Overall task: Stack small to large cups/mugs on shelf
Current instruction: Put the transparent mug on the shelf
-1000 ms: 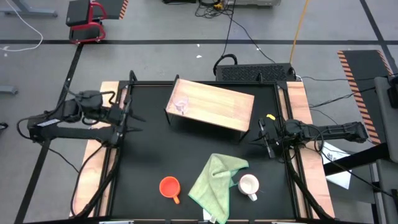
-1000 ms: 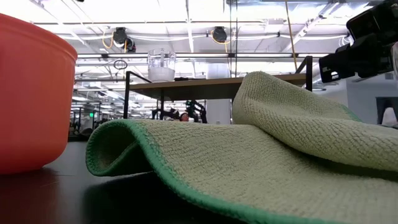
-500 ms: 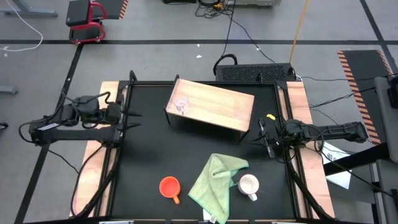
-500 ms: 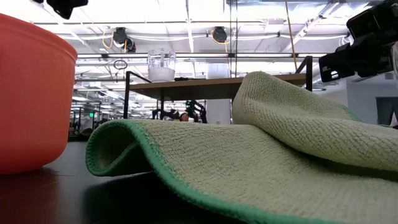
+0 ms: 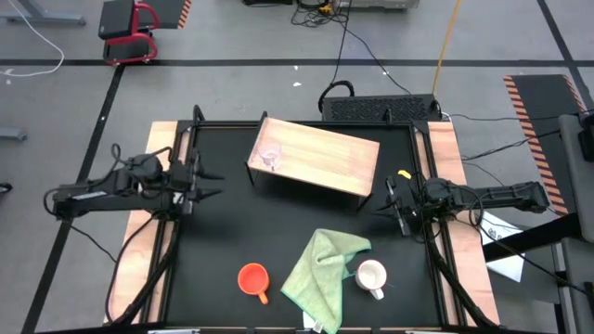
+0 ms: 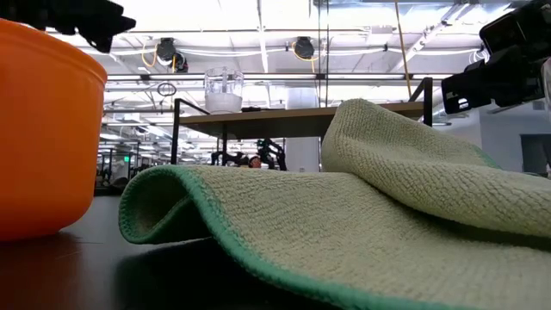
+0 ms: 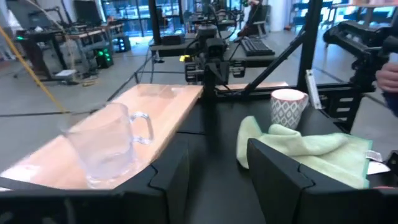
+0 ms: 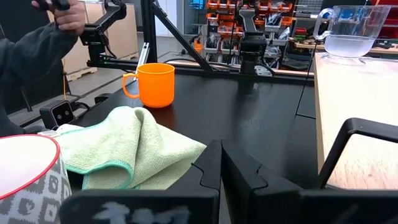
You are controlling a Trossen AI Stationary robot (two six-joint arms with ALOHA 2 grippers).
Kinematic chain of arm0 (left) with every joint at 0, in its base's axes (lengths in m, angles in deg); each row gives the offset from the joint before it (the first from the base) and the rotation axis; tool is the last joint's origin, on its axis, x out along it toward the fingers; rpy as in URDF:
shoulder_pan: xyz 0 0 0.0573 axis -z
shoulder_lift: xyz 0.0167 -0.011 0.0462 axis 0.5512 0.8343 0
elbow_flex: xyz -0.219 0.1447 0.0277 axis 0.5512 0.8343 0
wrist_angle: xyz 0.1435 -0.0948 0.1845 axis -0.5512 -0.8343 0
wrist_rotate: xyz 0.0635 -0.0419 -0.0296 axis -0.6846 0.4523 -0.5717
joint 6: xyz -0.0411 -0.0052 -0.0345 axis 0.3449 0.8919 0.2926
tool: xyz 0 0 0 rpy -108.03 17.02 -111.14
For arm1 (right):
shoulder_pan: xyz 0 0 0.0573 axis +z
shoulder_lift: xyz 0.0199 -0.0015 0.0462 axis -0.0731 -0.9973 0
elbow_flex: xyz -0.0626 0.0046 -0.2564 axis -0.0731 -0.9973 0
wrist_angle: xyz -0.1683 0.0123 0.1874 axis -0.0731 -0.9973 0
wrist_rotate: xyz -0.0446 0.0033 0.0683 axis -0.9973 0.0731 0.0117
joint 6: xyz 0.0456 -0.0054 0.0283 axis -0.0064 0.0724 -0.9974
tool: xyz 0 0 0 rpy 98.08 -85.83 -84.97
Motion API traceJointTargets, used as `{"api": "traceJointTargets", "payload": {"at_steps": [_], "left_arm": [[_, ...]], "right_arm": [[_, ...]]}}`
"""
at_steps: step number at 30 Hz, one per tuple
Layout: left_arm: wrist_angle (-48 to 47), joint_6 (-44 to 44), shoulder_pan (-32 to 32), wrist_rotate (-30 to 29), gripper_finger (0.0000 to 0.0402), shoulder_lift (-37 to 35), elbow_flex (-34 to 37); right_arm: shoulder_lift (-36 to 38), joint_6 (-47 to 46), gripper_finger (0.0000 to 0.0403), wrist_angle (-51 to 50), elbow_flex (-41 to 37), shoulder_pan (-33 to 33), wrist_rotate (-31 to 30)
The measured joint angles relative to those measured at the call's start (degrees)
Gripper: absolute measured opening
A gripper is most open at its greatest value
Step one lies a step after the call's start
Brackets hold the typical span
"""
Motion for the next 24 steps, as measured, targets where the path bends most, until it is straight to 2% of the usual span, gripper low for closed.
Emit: {"api": "traceJointTargets", "payload": {"at_steps": [6, 10, 20, 24], "left_arm": [[5.57, 0.55, 0.04, 1.7, 0.0163, 0.04, 5.21], [6.35, 0.33, 0.04, -1.34, 0.0163, 0.07, 8.38], [10.06, -2.59, 0.0, -1.42, 0.0163, 0.13, 12.48], [15.57, -2.55, 0.0, 1.73, 0.0163, 0.11, 15.3]], "right_arm": [[-0.01, 0.11, 0.0, 0.0, -0.01, 0.02, 0.0], [-0.01, 0.4, 0.0, 0.0, -0.01, 0.01, 0.0], [0.01, 0.4, 0.0, 0.26, 0.0, 0.02, 0.0], [-0.01, 0.4, 0.0, 0.26, 0.01, 0.01, 0.0]]}}
